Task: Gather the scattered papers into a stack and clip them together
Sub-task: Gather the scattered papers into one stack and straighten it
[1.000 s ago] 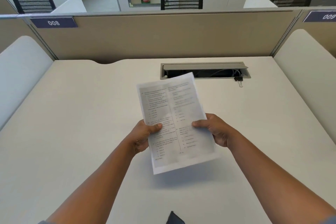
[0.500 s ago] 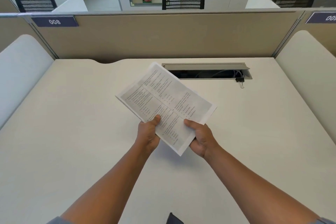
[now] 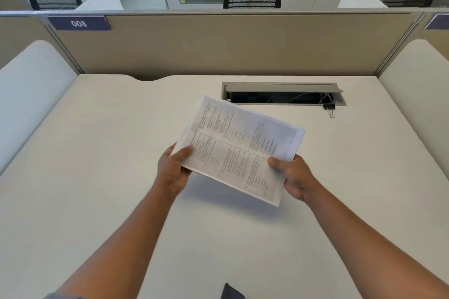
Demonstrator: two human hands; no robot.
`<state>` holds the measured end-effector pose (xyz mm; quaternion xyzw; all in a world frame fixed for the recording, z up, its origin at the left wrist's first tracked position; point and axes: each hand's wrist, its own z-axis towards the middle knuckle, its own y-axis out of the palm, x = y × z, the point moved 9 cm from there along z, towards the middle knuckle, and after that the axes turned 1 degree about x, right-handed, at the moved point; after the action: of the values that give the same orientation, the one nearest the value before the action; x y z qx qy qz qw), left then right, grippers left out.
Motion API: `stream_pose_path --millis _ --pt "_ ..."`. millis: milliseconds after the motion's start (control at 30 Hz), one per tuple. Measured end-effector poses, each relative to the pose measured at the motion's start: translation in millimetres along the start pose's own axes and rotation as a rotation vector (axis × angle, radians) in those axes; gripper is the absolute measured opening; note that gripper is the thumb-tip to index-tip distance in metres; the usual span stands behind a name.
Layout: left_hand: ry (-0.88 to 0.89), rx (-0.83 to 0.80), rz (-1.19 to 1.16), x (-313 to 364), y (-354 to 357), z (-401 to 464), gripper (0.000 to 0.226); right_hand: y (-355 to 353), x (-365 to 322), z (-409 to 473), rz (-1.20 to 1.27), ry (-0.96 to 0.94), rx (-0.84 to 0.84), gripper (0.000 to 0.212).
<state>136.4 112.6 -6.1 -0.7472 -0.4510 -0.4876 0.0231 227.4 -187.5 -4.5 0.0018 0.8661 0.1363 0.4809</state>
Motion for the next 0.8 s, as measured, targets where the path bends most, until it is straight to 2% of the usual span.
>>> stream_pose_path --millis 200,267,433,633,800 --pt "0.123 -0.118 0.611 45 3 10 0.029 -12 -31 7 -0.216 -0.093 -0.058 0.023" --pt "0.189 -0.139 0.690 53 13 12 0.026 -10 -39 7 -0.275 -0.142 -0.071 0.020" --pt "0.315 -0.179 0.704 55 35 3 0.024 -4 -49 4 -0.334 -0.237 -0.029 0.016" --pt "0.538 0.081 0.570 55 32 -23 0.027 2 -47 -3 -0.310 -0.329 -0.010 0.021" --pt "0.462 0.074 0.530 32 27 -20 0.022 -3 -26 -2 -0.276 -0.252 0.015 0.023"
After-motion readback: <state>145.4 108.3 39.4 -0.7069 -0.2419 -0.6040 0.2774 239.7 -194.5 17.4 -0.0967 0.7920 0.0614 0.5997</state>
